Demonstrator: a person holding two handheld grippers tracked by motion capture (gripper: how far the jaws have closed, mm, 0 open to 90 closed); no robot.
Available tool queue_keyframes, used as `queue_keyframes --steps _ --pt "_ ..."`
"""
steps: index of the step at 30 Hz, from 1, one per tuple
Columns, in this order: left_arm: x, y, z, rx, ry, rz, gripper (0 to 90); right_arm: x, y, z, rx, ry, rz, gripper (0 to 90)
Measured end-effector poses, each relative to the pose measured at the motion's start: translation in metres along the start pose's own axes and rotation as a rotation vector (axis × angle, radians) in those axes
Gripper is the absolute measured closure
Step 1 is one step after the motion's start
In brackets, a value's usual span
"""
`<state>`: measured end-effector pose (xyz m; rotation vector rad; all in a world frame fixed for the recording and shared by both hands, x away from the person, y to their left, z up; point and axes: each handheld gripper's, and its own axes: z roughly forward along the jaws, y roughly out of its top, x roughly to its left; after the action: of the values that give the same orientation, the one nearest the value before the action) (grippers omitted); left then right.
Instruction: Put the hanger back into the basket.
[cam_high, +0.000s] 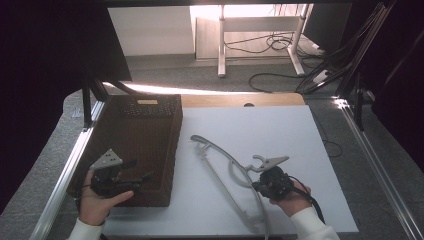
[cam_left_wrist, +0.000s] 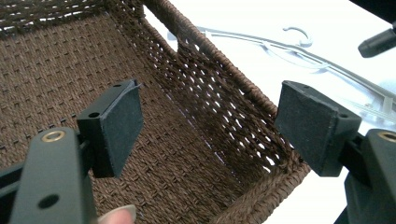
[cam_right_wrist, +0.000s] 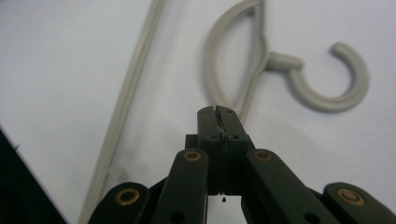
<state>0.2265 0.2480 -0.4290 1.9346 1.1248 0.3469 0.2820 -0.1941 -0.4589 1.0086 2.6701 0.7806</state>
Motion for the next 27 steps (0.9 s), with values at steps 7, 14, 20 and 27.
queue_keyframes --steps 7,14,20,27 --pt "0.003 -0.001 -0.001 -0.004 0.004 -0.007 22.7 -0.021 0.012 0.007 -0.015 -0.035 0.076 66.5" --pt "0.003 -0.001 -0.001 -0.005 0.003 -0.007 22.6 -0.034 0.023 0.020 0.012 -0.050 0.111 52.2" --pt "0.004 -0.001 -0.001 -0.004 0.003 -0.008 22.6 -0.037 0.030 0.031 0.057 -0.045 0.119 49.1" --pt "0.005 -0.001 -0.001 -0.004 0.004 -0.010 22.6 -0.037 0.034 0.051 0.113 -0.052 0.152 49.4"
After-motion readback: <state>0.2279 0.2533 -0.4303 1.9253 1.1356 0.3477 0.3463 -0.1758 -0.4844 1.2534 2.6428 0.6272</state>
